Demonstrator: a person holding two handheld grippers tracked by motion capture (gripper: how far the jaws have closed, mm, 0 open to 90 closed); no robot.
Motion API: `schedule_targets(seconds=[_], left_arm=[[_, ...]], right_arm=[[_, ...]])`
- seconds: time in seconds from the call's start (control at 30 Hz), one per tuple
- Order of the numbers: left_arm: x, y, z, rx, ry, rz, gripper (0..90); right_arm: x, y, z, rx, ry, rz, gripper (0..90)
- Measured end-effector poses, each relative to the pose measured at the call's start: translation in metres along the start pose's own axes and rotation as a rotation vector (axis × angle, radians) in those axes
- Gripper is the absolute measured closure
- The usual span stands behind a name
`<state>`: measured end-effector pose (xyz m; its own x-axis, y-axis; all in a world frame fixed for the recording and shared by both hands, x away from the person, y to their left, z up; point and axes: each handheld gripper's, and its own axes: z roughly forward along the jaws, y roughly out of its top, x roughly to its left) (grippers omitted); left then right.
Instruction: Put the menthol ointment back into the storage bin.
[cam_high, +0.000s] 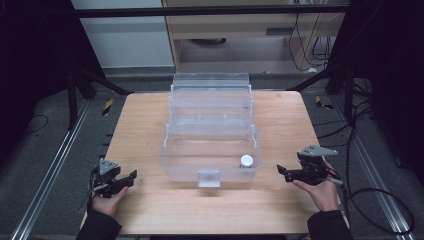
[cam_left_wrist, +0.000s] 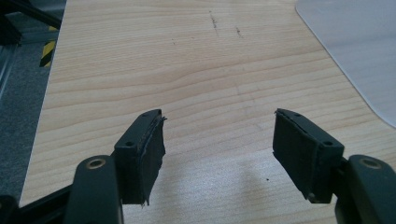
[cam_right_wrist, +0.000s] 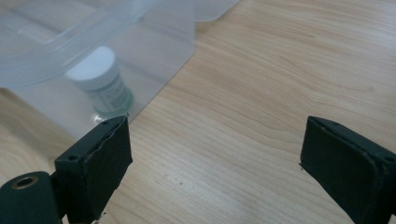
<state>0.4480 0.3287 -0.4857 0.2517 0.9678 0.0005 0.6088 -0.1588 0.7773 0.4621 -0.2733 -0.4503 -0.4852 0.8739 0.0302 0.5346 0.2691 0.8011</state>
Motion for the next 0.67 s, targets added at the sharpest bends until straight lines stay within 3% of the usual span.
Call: schedule_targets(seconds=[0.13, 0.27, 0.53, 0.67], left_arm=[[0.001, -0.001, 0.0, -0.004, 0.002, -0.004, 32.9], [0.001, -0.001, -0.001, -0.015, 0.003, 0.002, 31.8], [0.003, -0.001, 0.0, -0.023, 0.011, -0.001, 29.9], [0.002, -0.002, 0.001, -0.019, 0.009, 0.005, 29.3]], right_arm=[[-0.007, -0.015, 0.004, -0.032, -0.04, 0.052, 6.4], [-0.012, -0.03, 0.007, -0.031, -0.073, 0.099, 4.0], [-0.022, -0.043, 0.011, -0.042, -0.178, 0.112, 2.2], [-0.024, -0.045, 0.013, -0.032, -0.19, 0.133, 1.6]])
